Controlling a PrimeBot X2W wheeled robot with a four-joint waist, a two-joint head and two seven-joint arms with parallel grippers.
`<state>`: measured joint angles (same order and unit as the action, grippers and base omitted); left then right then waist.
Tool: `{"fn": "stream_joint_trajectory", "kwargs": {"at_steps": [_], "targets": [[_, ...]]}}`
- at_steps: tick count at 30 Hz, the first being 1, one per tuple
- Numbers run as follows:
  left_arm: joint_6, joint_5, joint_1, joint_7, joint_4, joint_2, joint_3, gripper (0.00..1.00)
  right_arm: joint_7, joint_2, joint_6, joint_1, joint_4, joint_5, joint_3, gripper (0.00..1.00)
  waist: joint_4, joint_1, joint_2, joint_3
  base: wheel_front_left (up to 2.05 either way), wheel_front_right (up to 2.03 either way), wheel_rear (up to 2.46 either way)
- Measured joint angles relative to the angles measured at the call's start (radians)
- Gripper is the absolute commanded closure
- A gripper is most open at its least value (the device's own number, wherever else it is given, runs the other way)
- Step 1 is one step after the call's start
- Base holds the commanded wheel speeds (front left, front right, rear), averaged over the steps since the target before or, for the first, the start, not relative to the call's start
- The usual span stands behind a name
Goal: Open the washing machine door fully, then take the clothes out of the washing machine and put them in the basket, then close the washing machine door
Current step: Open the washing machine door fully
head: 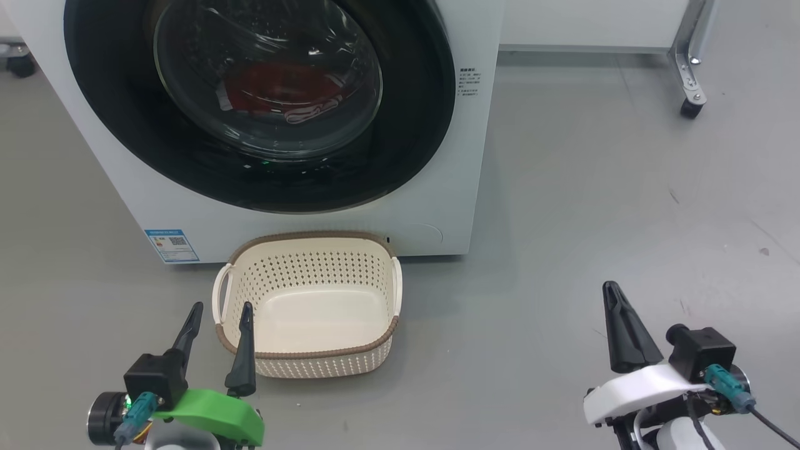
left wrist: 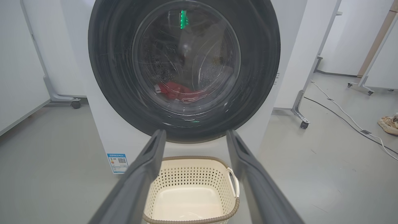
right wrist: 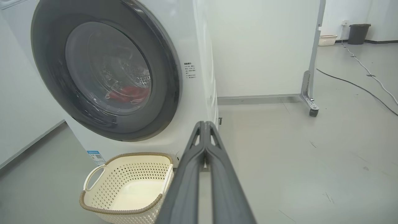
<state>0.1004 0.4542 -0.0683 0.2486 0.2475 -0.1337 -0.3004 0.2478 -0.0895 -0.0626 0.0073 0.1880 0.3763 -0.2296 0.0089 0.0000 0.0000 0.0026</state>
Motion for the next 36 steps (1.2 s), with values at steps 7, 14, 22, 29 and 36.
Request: {"fn": "stream_joint_trajectory", "kwargs": {"at_steps": [7, 14, 22, 29, 36], "targets": [[0.0, -0.007, -0.027, 0.0, -0.021, 0.001, -0.006, 0.0, 0.0, 0.032, 0.03, -0.058, -0.025, 0.132, 0.066, 1.0, 0.008, 0.0, 0.0, 0.034, 0.0, 0.0, 0.0], [0.0, -0.011, -0.058, 0.0, -0.048, 0.002, -0.013, 0.0, -0.003, 0.037, 0.073, -0.126, -0.012, 0.313, 0.133, 1.0, 0.02, 0.0, 0.0, 0.08, 0.0, 0.0, 0.0], [0.0, -0.02, -0.106, 0.0, -0.098, 0.006, -0.017, 0.0, -0.098, 0.042, 0.123, -0.264, 0.036, 0.607, 0.247, 1.0, 0.036, 0.0, 0.0, 0.15, 0.0, 0.0, 0.0], [0.0, -0.04, -0.147, 0.0, -0.13, 0.009, -0.018, 0.0, -0.219, 0.041, 0.123, -0.412, 0.096, 0.83, 0.329, 1.0, 0.051, 0.0, 0.0, 0.223, 0.0, 0.0, 0.0], [0.0, -0.042, -0.19, 0.0, -0.142, 0.015, -0.023, 0.0, -0.334, 0.039, 0.102, -0.588, 0.127, 0.972, 0.379, 1.0, 0.069, 0.0, 0.0, 0.304, 0.0, 0.0, 0.0]]}}
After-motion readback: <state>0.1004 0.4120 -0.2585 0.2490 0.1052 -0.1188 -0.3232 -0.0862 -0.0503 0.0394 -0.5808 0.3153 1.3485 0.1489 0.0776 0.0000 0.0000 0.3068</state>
